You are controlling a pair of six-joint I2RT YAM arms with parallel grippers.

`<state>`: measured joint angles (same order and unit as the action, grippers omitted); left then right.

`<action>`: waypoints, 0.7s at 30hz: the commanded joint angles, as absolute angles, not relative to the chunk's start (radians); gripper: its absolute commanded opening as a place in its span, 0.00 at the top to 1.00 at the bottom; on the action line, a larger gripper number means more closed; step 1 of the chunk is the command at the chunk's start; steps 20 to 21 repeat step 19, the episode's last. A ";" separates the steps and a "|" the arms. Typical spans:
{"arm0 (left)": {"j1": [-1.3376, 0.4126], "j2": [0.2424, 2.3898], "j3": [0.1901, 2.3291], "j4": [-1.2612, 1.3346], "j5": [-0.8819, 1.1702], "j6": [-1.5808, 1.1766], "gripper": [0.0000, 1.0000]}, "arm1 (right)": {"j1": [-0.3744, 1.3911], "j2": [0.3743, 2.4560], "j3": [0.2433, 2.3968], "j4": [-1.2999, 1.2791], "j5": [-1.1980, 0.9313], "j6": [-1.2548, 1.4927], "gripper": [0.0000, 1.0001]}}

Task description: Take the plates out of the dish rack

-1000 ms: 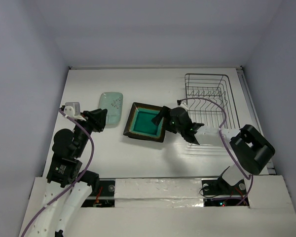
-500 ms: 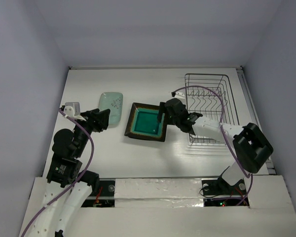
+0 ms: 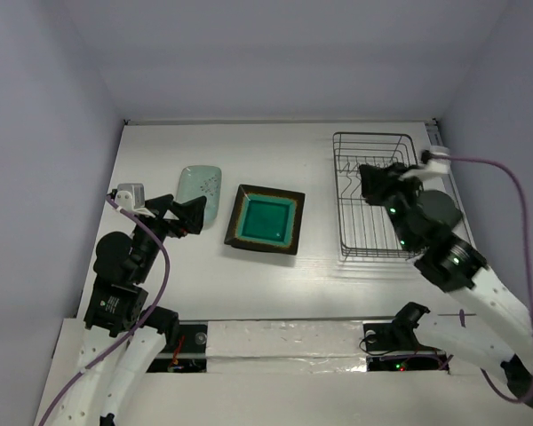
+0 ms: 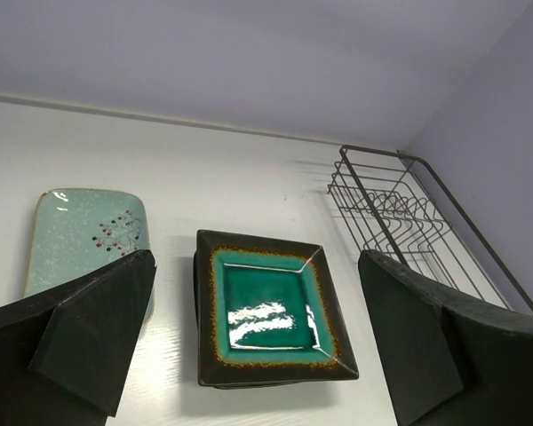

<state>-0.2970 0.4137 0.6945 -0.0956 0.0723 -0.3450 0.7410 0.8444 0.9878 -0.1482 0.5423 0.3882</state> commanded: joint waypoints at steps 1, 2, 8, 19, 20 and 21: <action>-0.282 0.408 0.715 -0.035 0.084 -0.334 0.01 | 0.746 0.703 0.928 -0.109 0.724 0.295 0.52; -0.282 0.408 0.715 -0.034 0.081 -0.334 0.01 | 0.746 0.665 0.914 -0.097 0.751 0.296 0.38; -0.282 0.410 0.727 -0.028 0.035 -0.341 0.01 | 0.746 0.424 0.780 -0.016 0.939 0.284 0.00; -0.282 0.423 0.793 -0.054 -0.018 -0.333 0.01 | 0.746 0.446 0.764 -0.021 0.924 0.319 0.00; -0.282 0.423 0.793 -0.054 -0.018 -0.333 0.01 | 0.746 0.446 0.764 -0.021 0.924 0.319 0.00; -0.282 0.423 0.793 -0.054 -0.018 -0.333 0.01 | 0.746 0.446 0.764 -0.021 0.924 0.319 0.00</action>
